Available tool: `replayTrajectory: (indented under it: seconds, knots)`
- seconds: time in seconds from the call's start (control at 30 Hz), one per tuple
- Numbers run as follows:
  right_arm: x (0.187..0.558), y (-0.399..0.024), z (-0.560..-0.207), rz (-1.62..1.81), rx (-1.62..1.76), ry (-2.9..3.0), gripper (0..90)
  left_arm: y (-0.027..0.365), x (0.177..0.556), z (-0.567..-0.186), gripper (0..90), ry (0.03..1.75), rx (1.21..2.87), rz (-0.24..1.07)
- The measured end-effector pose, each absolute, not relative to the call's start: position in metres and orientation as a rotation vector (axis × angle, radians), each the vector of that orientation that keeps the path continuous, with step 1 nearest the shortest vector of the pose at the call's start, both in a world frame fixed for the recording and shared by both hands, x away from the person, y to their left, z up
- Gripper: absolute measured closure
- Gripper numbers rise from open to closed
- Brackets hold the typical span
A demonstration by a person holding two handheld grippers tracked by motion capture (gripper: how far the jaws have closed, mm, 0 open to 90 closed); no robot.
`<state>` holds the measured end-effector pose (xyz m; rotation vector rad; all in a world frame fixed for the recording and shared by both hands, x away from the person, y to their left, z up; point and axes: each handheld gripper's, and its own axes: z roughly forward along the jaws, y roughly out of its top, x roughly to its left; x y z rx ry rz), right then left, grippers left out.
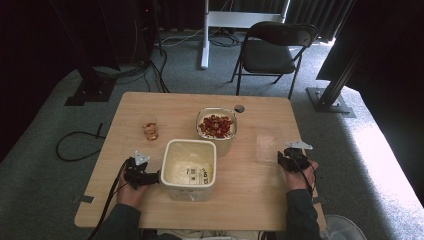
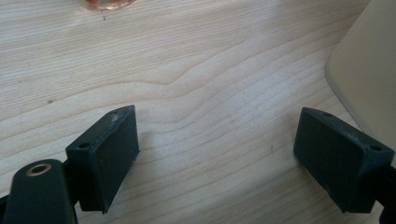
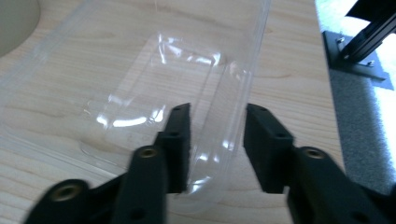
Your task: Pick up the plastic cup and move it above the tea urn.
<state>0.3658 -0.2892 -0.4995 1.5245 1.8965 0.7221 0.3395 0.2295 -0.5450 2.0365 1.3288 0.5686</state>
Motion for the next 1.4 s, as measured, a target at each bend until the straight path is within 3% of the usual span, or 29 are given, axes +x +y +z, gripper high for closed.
replayTrajectory:
  seconds: [0.23, 0.43, 0.47, 0.5, 0.57, 0.63, 0.87, 0.93, 0.97, 1.03, 1.17, 1.33, 1.4]
  knots:
    - [0.368, -0.29, -0.501, 0.766, 1.484, 1.97, 79.9, 0.229, 0.34, -0.545, 14.6, 1.329, 2.036, 0.569]
    - [0.368, -0.288, -0.498, 0.785, 1.432, 1.999, 80.1, 0.229, 0.34, -0.545, 14.6, 1.329, 2.036, 0.568]
    - [0.367, -0.286, -0.496, 0.754, 1.437, 1.987, 71.3, 0.229, 0.34, -0.545, 14.6, 1.329, 2.036, 0.568]
    - [0.367, -0.286, -0.496, 0.754, 1.437, 1.987, 71.3, 0.229, 0.34, -0.545, 14.7, 1.329, 2.036, 0.568]
    - [0.362, -0.283, -0.493, 0.731, 1.446, 1.985, 59.7, 0.229, 0.34, -0.545, 14.6, 1.329, 2.036, 0.569]
    - [0.356, -0.282, -0.491, 0.72, 1.452, 1.976, 53.9, 0.229, 0.34, -0.545, 14.7, 1.329, 2.036, 0.569]
    - [0.34, -0.287, -0.487, 0.741, 1.526, 1.958, 49.9, 0.229, 0.34, -0.545, 14.6, 1.329, 2.037, 0.568]
    - [0.34, -0.289, -0.486, 0.743, 1.549, 1.963, 53.1, 0.229, 0.34, -0.545, 14.6, 1.33, 2.036, 0.569]
    - [0.343, -0.291, -0.486, 0.735, 1.555, 1.977, 61.2, 0.229, 0.34, -0.545, 14.6, 1.33, 2.036, 0.569]
    - [0.345, -0.292, -0.487, 0.727, 1.555, 1.984, 63.8, 0.229, 0.34, -0.545, 14.6, 1.33, 2.036, 0.569]
    - [0.355, -0.296, -0.489, 0.706, 1.52, 2.01, 79.4, 0.229, 0.34, -0.545, 14.6, 1.33, 2.036, 0.569]
    - [0.365, -0.3, -0.489, 0.681, 1.508, 2.009, 80.5, 0.229, 0.34, -0.545, 14.7, 1.33, 2.036, 0.569]
    - [0.369, -0.303, -0.489, 0.683, 1.521, 2.007, 77.0, 0.229, 0.34, -0.545, 14.6, 1.33, 2.036, 0.569]
